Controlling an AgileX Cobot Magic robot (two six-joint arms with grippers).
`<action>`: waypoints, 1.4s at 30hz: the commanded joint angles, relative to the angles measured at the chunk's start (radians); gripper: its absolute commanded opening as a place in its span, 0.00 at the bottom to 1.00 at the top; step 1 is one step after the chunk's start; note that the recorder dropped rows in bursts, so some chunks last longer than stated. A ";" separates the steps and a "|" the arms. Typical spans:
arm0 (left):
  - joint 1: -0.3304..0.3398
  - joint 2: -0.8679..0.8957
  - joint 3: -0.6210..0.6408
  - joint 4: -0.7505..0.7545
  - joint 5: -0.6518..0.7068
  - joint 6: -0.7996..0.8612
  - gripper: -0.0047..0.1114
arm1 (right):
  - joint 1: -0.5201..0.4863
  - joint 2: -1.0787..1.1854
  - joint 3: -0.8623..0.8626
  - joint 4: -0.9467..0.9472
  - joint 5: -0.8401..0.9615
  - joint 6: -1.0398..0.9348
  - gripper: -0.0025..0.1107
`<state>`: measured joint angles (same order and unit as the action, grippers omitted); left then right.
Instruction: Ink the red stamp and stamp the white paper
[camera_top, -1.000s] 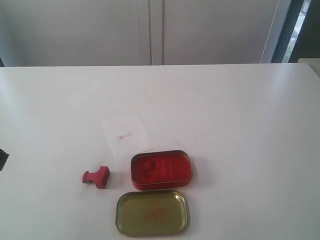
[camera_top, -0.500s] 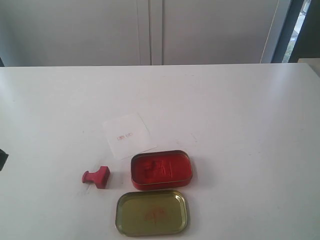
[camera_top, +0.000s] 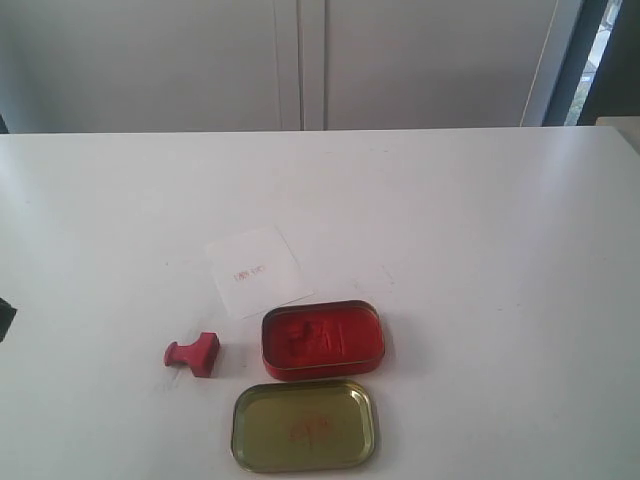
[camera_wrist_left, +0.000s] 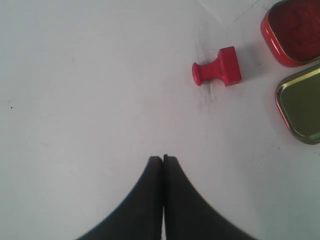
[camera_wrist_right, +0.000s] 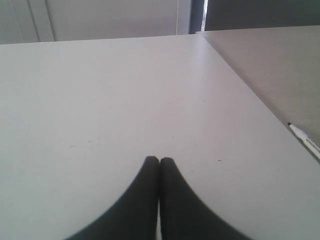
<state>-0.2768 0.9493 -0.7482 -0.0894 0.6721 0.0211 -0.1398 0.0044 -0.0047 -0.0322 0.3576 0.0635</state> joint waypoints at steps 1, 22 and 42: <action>0.053 -0.034 0.006 -0.062 0.008 0.001 0.04 | 0.004 -0.004 0.005 -0.004 -0.015 0.002 0.02; 0.280 -0.354 0.170 -0.031 0.003 0.070 0.04 | 0.004 -0.004 0.005 -0.004 -0.015 0.002 0.02; 0.301 -0.834 0.593 0.023 -0.310 0.072 0.04 | 0.004 -0.004 0.005 -0.002 -0.015 0.002 0.02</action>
<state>0.0231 0.1659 -0.2011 -0.0606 0.4370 0.0902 -0.1398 0.0044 -0.0047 -0.0322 0.3576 0.0635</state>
